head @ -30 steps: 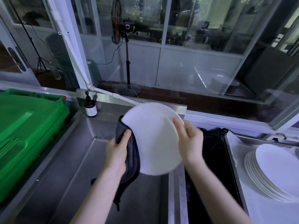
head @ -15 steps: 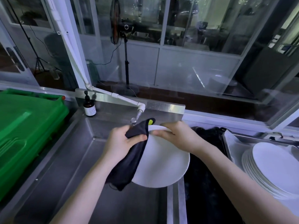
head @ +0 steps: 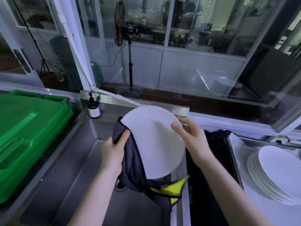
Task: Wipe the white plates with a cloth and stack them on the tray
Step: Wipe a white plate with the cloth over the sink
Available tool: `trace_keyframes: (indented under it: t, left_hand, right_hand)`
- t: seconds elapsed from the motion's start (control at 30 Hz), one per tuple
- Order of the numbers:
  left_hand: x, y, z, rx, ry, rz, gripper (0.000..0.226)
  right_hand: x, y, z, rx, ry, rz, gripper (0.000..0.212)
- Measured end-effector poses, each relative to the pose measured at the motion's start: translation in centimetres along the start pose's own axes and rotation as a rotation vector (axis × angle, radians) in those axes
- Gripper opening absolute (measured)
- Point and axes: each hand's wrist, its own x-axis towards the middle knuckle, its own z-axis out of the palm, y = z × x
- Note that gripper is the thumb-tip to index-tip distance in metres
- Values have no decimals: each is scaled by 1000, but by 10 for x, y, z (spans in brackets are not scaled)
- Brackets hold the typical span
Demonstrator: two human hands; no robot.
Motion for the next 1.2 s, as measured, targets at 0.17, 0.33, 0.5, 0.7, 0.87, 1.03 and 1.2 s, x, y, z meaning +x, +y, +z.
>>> trace_keyframes:
  t: [0.17,0.33,0.5,0.7,0.87,1.03,1.2]
  left_hand:
    - [1,26,16,448,-341,339,25]
    - [1,29,13,429,-389,296,14]
    - [-8,6,16,-163,77,-241,28]
    - [-8,-9,1,-206,155,-233,26]
    - [1,8,-3,94,-127,67,18]
    - [-2,21,9,445,-442,329,14]
    - [2,8,-8,236,-195,150,12]
  right_hand:
    - [27,-27,-4,-540,-352,-187,53]
    - [13,-17,0,-432,-209,-250,57]
    - [-13,1,46,277,441,142,51]
    - [-15,20,42,201,204,155,35]
    - [24,-20,0,-286,-236,-84,15]
    - [32,-24,11,-627,-471,-275,50]
    - [14,-1,19,-326,-115,-136,54]
